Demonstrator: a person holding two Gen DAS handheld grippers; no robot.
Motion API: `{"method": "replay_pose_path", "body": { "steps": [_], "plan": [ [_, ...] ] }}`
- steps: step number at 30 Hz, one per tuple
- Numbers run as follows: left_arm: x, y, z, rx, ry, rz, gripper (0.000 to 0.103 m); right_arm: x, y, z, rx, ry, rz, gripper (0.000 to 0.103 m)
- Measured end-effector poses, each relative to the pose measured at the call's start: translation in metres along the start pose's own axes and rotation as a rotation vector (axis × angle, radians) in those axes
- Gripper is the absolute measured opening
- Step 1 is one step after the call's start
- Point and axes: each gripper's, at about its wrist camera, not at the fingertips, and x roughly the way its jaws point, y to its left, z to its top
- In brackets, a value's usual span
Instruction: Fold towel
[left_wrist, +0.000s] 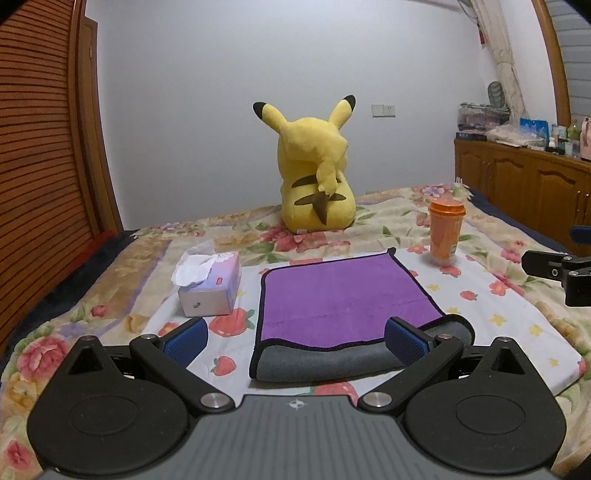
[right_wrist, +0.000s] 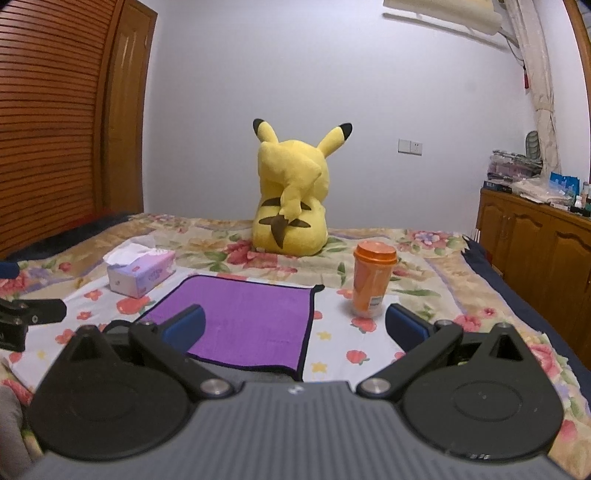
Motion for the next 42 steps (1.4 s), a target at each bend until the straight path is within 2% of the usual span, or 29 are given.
{"method": "replay_pose_path", "body": {
  "steps": [17,22,35,42],
  "plan": [
    [0.042,0.007,0.003,0.02,0.076,-0.003,0.103,0.03,-0.001,-0.003,0.024,0.067,0.022,0.103],
    [0.052,0.007,0.004,0.006,0.107,-0.028,0.103,0.039,0.004,-0.005,0.001,0.085,0.034,0.103],
    [0.083,0.01,0.006,0.024,0.138,-0.038,0.103,0.072,0.011,-0.004,-0.022,0.119,0.052,0.103],
    [0.105,0.021,0.007,0.002,0.154,-0.041,0.103,0.094,0.013,-0.006,-0.022,0.164,0.054,0.103]
  ]
}}
